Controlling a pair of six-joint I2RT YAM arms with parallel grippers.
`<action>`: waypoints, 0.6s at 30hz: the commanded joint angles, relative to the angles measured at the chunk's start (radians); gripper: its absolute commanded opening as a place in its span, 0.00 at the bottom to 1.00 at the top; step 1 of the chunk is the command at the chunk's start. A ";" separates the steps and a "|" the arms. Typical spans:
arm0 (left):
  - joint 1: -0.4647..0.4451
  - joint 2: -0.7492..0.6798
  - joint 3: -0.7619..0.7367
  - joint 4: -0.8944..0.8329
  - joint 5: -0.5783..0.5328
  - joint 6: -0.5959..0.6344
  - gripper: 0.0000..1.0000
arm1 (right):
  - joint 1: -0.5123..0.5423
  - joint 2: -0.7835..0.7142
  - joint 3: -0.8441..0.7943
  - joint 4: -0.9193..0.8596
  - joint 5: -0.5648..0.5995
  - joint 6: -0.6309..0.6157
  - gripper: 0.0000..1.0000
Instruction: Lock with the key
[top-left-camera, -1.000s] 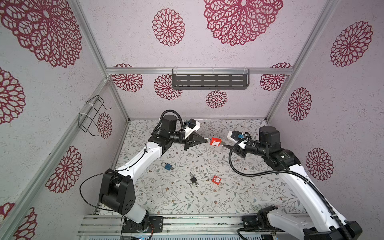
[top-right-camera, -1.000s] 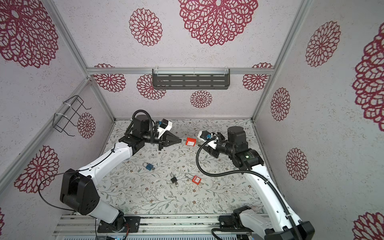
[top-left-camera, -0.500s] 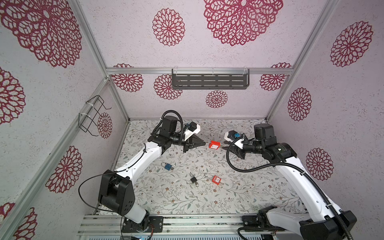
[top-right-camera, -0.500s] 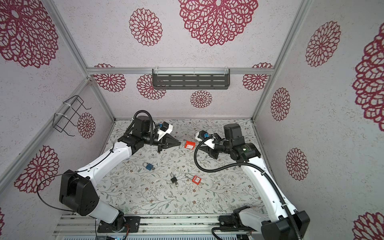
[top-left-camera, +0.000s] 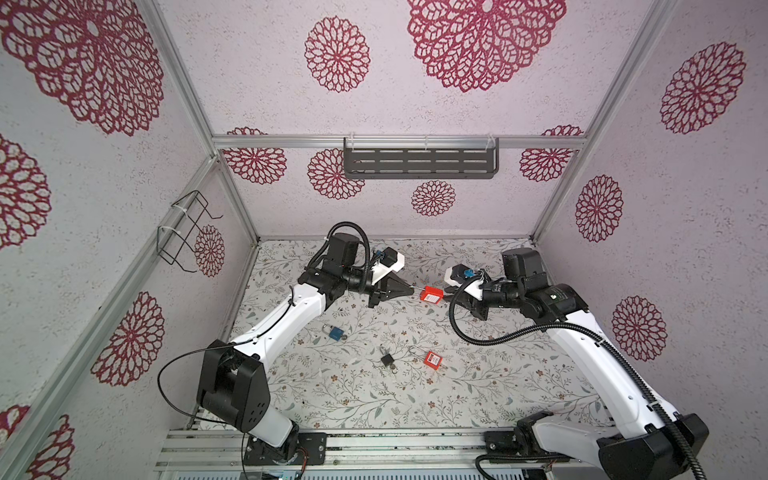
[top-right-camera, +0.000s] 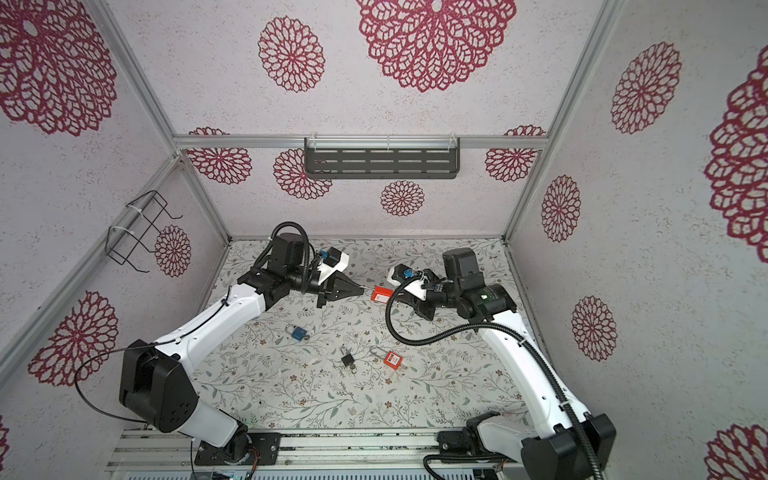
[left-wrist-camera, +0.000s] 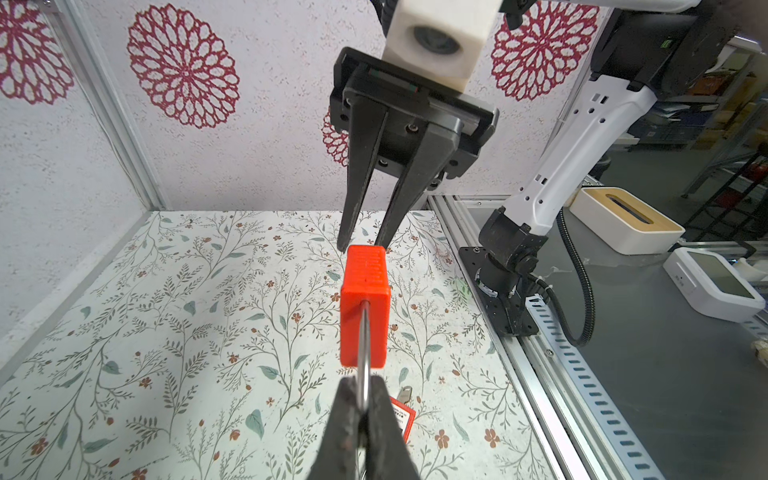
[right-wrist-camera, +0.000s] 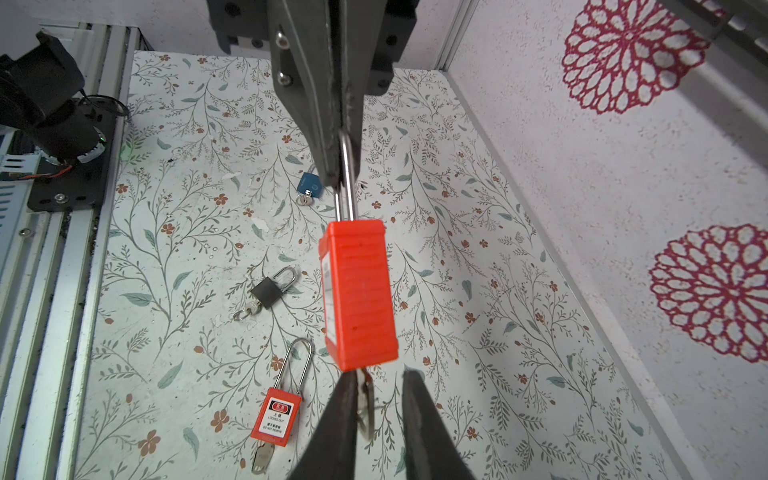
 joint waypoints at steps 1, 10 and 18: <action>-0.003 -0.015 0.035 -0.006 0.015 0.031 0.00 | 0.010 0.001 0.019 -0.023 -0.009 -0.024 0.22; -0.005 -0.015 0.041 -0.041 0.022 0.064 0.00 | 0.009 0.011 0.030 -0.041 -0.016 -0.026 0.18; -0.003 -0.005 0.065 -0.111 0.034 0.112 0.00 | 0.010 0.009 0.021 -0.052 -0.026 -0.043 0.12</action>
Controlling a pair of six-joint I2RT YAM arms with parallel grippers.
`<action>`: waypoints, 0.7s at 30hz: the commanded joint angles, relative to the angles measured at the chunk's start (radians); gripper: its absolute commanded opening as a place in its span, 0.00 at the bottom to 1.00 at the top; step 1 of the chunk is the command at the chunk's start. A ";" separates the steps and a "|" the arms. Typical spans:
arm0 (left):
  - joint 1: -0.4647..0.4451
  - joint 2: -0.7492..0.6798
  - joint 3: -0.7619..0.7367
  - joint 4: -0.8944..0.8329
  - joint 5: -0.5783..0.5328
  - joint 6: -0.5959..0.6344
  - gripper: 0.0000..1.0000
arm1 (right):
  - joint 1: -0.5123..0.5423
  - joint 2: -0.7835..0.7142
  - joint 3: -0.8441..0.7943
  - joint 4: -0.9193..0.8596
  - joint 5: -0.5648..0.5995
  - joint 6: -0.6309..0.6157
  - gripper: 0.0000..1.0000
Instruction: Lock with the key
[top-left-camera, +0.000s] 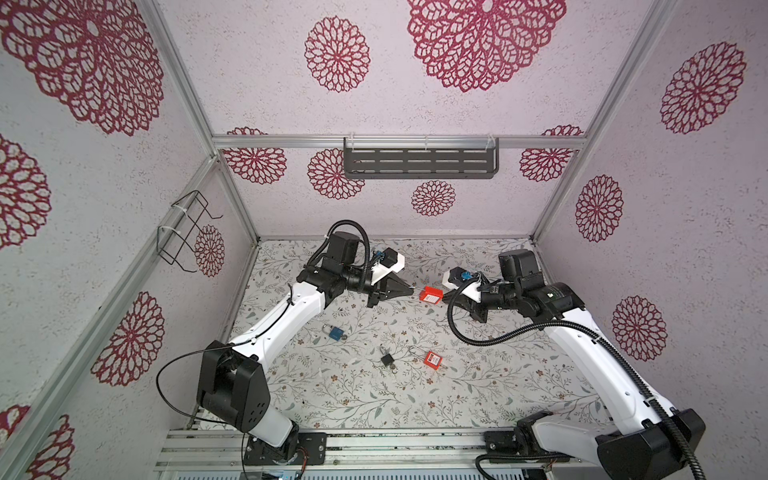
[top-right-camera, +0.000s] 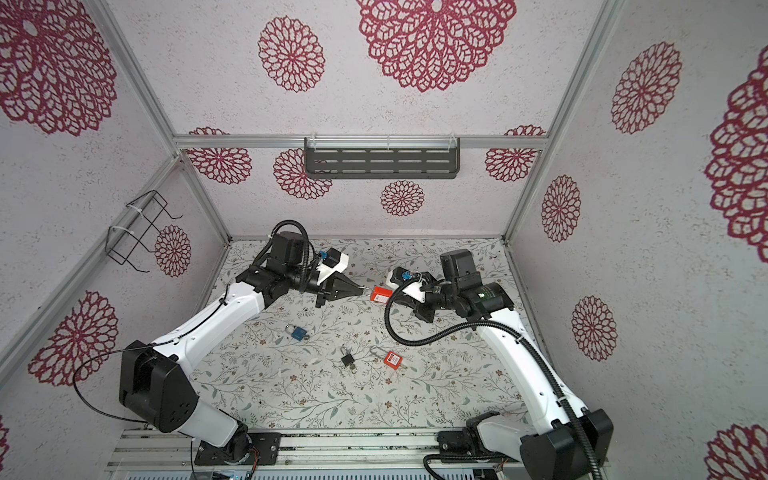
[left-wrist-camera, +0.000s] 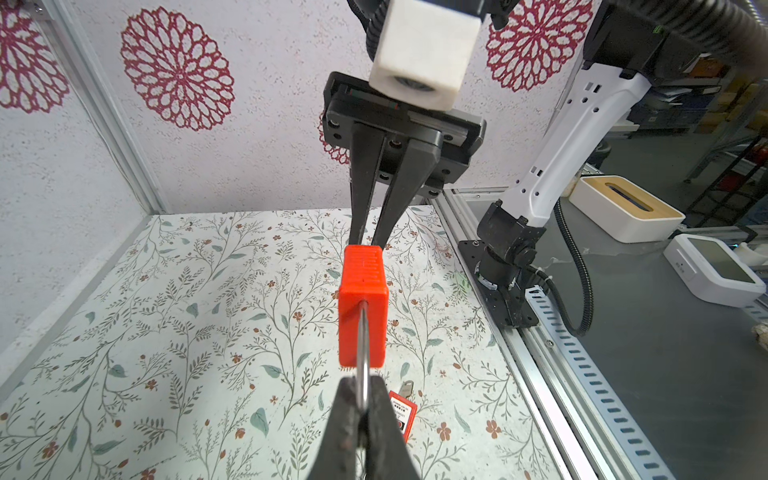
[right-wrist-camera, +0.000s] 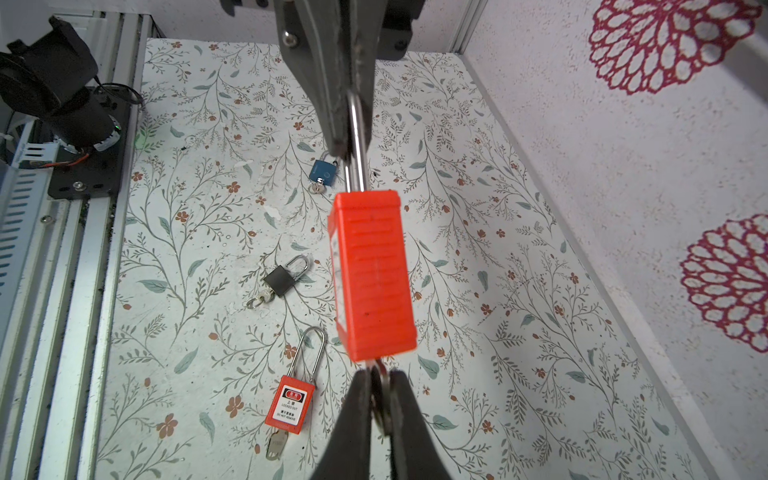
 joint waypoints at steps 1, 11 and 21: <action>-0.004 -0.005 0.034 -0.037 0.034 0.046 0.00 | 0.005 -0.001 0.021 -0.014 -0.025 -0.027 0.11; 0.003 -0.007 0.062 -0.163 0.041 0.165 0.00 | 0.005 -0.021 -0.002 -0.009 -0.032 -0.051 0.04; 0.021 -0.005 0.071 -0.204 0.063 0.187 0.00 | 0.004 -0.037 -0.025 -0.040 -0.015 -0.071 0.00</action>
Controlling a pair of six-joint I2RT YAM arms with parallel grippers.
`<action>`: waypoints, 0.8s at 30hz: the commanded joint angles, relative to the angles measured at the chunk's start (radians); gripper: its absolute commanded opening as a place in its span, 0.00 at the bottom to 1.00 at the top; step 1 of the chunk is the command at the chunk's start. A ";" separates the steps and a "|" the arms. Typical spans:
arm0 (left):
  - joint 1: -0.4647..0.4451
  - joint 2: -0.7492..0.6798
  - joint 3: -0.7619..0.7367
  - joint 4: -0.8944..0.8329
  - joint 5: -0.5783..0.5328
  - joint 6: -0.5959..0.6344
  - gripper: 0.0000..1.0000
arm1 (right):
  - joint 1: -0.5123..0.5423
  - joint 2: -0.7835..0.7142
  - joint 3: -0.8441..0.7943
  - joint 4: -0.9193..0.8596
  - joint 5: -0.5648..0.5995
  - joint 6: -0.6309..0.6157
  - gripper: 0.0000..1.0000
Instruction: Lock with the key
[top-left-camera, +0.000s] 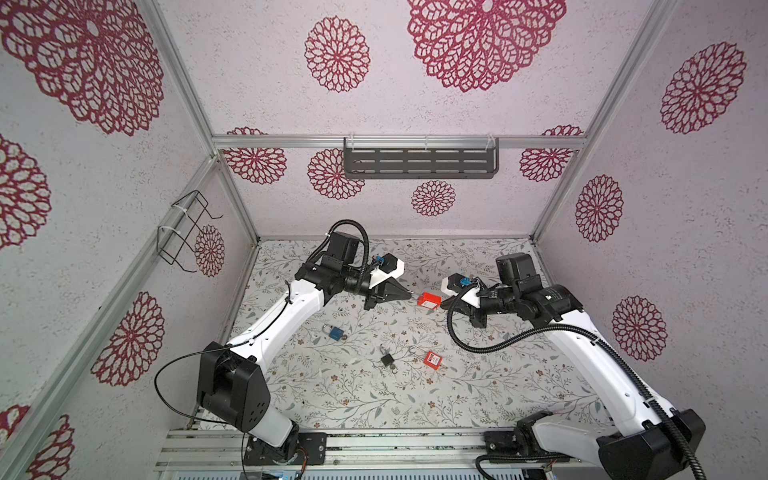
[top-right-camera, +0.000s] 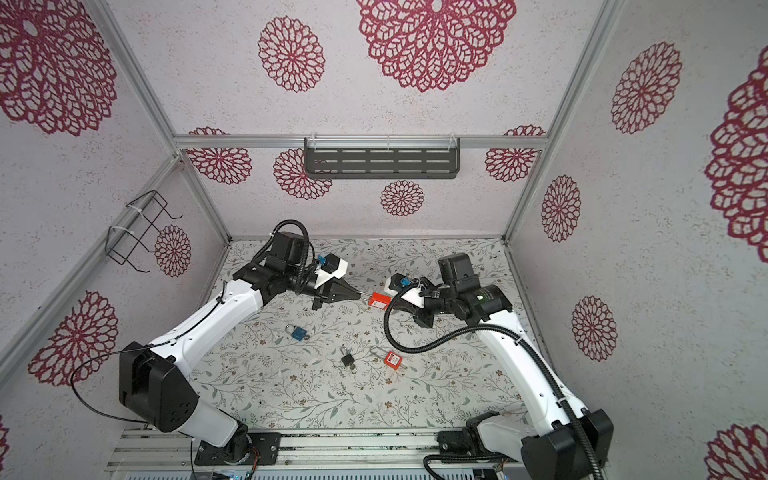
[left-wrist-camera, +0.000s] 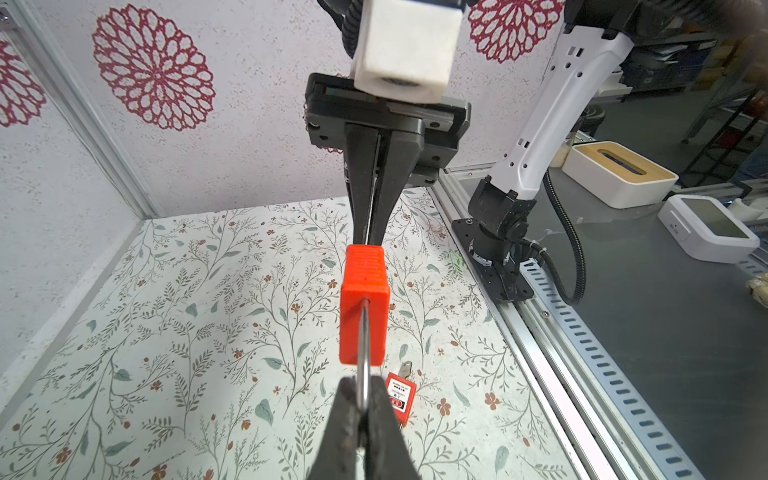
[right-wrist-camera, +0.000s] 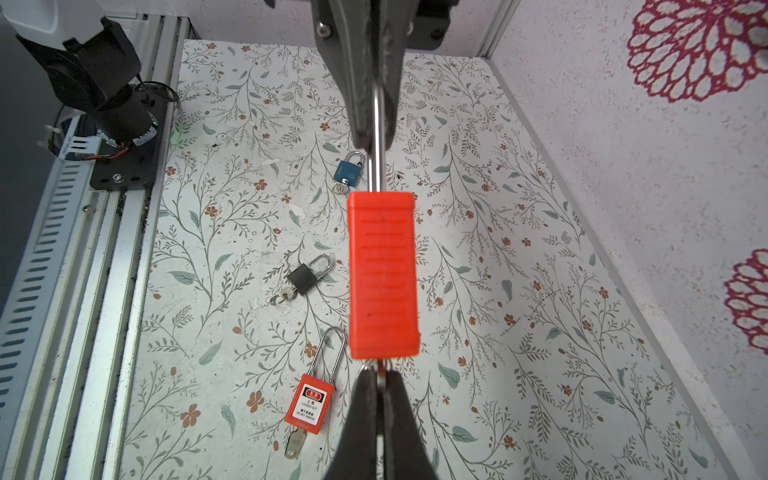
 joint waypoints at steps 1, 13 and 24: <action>0.012 -0.006 0.032 -0.049 0.058 0.027 0.00 | -0.003 -0.029 -0.003 -0.022 0.025 -0.039 0.00; 0.023 -0.017 0.032 -0.081 0.046 0.054 0.00 | -0.003 -0.032 -0.018 -0.029 0.035 -0.038 0.00; 0.024 -0.003 0.036 -0.055 0.064 0.000 0.00 | -0.004 -0.040 -0.029 -0.006 0.049 -0.042 0.00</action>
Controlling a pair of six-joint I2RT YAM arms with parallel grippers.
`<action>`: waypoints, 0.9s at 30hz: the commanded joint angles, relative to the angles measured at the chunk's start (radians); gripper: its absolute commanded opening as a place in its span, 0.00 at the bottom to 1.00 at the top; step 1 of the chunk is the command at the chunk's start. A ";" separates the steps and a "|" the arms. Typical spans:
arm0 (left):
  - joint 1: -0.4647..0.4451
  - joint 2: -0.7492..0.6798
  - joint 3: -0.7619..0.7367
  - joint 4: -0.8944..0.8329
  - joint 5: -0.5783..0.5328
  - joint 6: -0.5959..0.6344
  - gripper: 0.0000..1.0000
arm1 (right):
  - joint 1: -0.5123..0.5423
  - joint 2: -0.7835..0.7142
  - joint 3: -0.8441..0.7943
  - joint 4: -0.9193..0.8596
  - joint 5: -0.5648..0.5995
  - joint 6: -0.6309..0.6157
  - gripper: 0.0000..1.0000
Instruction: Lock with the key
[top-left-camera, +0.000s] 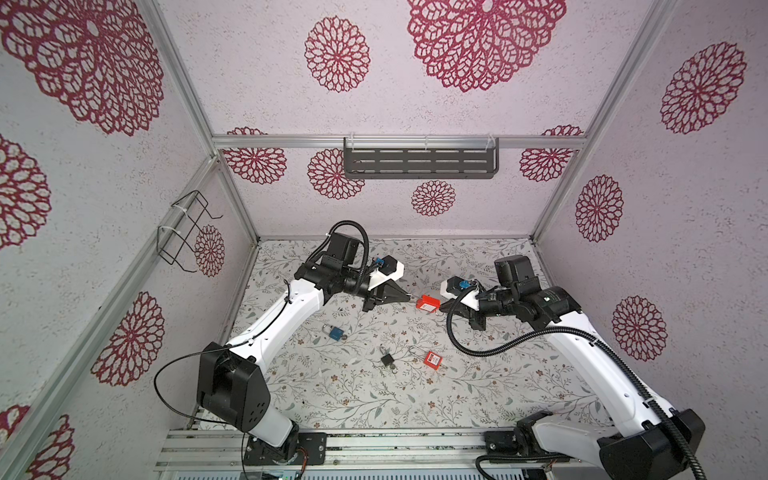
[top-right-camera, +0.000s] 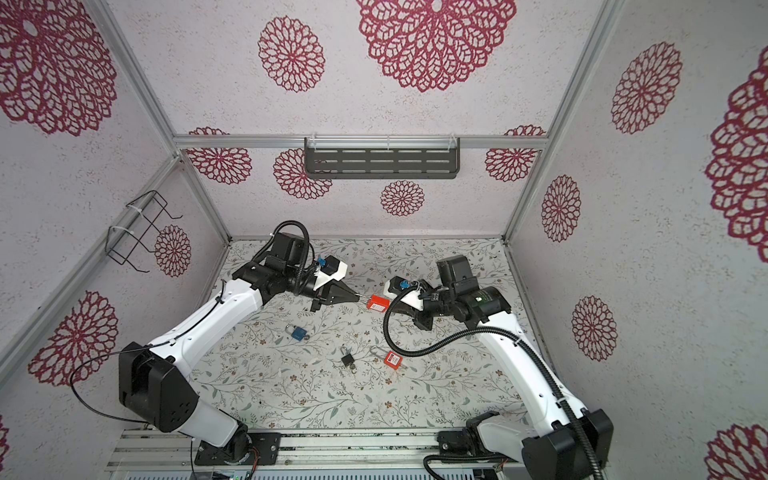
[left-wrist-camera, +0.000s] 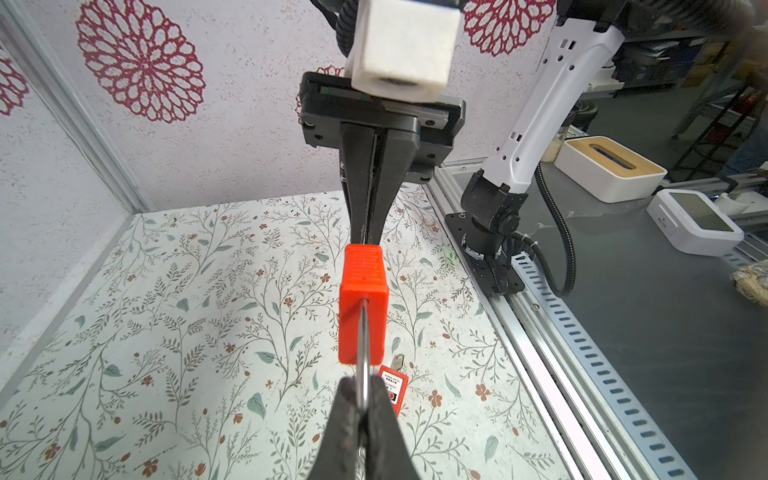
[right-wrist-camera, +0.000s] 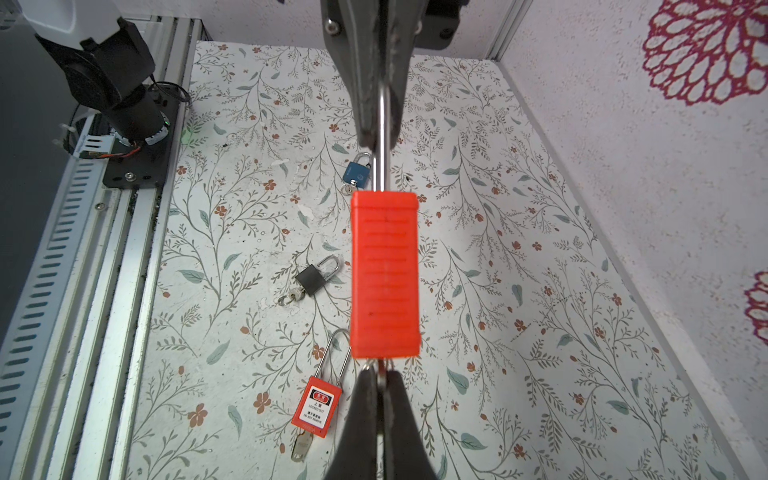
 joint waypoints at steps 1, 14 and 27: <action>0.020 -0.002 0.025 0.001 0.062 -0.035 0.00 | -0.010 -0.033 -0.010 -0.011 0.061 -0.038 0.00; 0.021 -0.005 0.021 0.002 0.066 -0.082 0.00 | -0.008 -0.115 -0.107 0.120 0.149 -0.065 0.00; 0.019 0.011 0.031 0.014 0.078 -0.105 0.00 | -0.002 -0.137 -0.123 0.137 0.157 -0.075 0.00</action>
